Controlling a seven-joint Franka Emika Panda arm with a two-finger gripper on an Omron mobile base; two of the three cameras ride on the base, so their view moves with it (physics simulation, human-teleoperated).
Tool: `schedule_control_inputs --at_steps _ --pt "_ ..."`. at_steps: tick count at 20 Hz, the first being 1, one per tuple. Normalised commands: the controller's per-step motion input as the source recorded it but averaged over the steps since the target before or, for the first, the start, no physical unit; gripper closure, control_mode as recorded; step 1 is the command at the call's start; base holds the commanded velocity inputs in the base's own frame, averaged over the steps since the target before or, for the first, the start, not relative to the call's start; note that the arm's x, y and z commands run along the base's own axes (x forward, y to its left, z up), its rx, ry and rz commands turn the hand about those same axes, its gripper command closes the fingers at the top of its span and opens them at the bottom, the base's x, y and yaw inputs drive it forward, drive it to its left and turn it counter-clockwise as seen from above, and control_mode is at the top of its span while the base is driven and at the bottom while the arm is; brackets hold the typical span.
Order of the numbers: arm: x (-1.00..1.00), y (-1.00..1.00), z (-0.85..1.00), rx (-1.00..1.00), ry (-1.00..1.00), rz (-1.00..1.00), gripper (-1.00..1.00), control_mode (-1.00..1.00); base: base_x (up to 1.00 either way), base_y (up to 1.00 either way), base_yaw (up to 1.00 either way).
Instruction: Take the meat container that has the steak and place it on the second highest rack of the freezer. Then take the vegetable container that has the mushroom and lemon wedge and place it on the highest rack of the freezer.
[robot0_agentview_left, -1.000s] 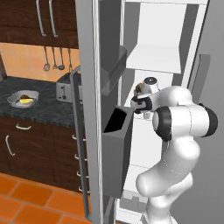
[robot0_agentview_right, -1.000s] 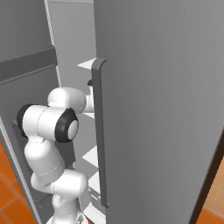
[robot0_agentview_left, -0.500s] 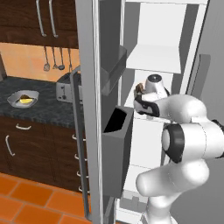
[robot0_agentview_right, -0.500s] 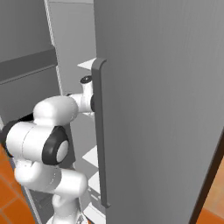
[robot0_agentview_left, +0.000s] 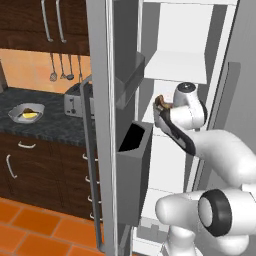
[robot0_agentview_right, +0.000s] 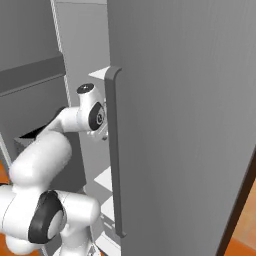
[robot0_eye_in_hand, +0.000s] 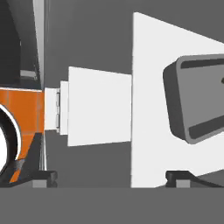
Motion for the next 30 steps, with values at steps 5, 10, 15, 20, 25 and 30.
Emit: schedule_control_inputs --at_steps 5,10,15,20,25,30 --pt "-0.96 0.11 0.39 0.05 0.01 -0.09 -1.0 -1.0 0.0 0.0 0.0" --pt "-0.96 0.35 0.36 0.11 0.04 -0.16 -1.0 -1.0 0.0 0.0 0.0" --pt "-0.84 0.22 0.38 0.25 0.07 -0.26 -1.0 -1.0 0.0 0.0 0.0" --pt "-0.78 0.11 0.33 0.24 0.02 -0.34 -1.0 -1.0 0.0 0.0 0.0" --pt "-0.46 0.0 0.31 0.08 0.0 -0.37 -1.0 -1.0 0.0 0.0 0.0" --pt "-0.28 0.07 0.23 0.0 0.06 -0.35 -1.0 -1.0 0.0 0.0 0.0"
